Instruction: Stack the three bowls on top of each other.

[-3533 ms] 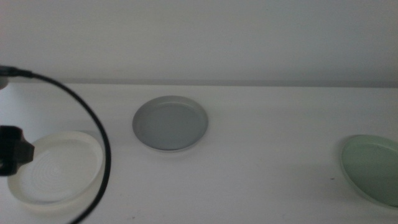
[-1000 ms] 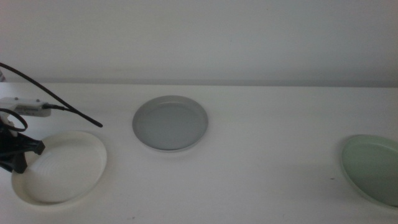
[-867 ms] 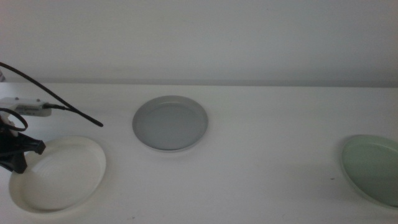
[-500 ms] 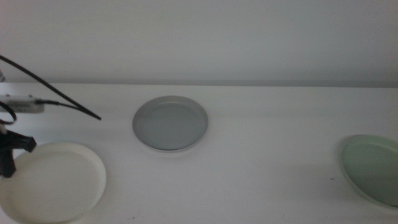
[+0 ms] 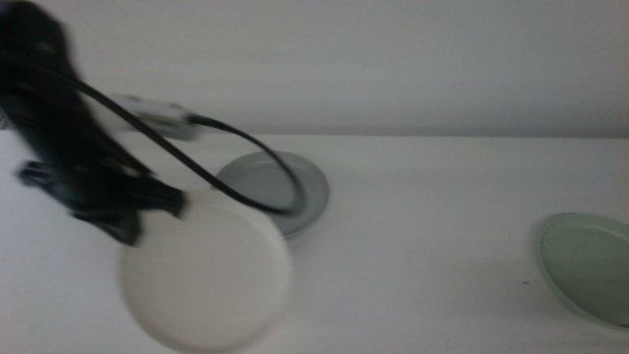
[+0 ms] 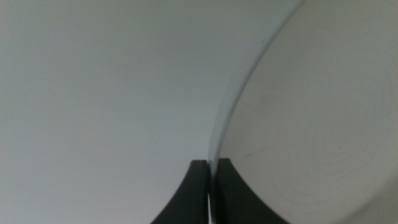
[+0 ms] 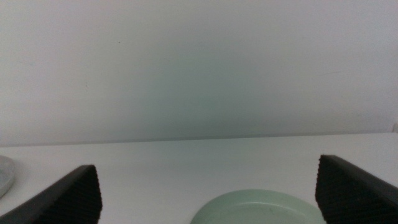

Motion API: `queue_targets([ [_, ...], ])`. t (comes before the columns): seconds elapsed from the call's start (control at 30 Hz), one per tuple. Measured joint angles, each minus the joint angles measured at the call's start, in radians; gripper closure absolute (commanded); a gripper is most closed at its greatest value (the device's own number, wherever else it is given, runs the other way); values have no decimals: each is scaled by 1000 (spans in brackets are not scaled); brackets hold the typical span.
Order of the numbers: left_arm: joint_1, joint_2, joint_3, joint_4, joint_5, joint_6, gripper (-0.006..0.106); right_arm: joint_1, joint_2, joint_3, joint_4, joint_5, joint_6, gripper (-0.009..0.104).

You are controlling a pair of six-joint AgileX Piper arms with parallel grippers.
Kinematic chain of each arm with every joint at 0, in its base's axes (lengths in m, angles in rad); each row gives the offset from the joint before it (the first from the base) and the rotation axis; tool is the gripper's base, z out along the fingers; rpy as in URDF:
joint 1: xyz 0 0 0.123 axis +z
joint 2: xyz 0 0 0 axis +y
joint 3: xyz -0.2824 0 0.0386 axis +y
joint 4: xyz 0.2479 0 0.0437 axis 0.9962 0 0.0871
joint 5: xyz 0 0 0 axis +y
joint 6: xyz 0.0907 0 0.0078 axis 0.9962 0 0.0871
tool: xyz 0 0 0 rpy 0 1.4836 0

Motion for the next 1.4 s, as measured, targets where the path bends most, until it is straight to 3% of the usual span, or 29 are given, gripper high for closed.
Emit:
queue_targets([
  [0.2, -219, 46, 7, -8, -15, -155, 101, 0, 0, 0, 0, 0, 0, 3],
  [0.47, -309, 137, 8, -72, -103, -186, 101, 0, 0, 0, 0, 0, 0, 3],
  [0.97, -345, 246, 8, -165, -243, -189, 101, 0, 0, 0, 0, 0, 0, 3],
  [1.4, -345, 329, 8, -181, -317, -189, 101, 0, 0, 0, 0, 0, 0, 3],
])
